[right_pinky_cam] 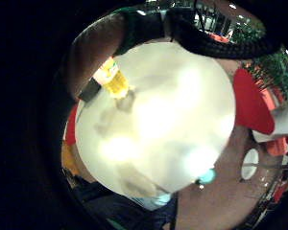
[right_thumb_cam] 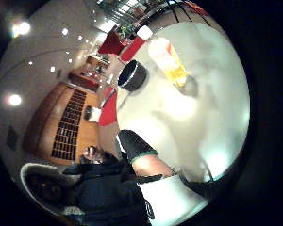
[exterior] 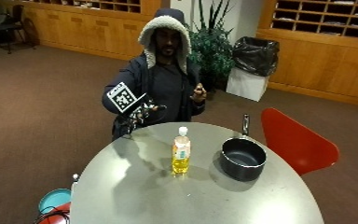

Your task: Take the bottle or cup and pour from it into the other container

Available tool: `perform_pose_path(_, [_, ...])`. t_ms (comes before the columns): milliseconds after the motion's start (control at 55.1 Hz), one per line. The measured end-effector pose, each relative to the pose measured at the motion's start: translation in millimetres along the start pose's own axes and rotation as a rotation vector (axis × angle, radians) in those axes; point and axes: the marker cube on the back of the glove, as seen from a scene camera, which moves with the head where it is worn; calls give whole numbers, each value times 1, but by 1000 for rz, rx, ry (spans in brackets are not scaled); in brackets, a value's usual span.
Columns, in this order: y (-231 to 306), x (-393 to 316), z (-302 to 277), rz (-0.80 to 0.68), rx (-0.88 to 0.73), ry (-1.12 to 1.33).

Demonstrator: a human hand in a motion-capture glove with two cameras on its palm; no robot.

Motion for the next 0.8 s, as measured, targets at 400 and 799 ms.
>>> perform_pose_path(400, [-81,10,97,72,-129,-556])
perform_pose_path(799, [-129,6,163,28,-257,-711])
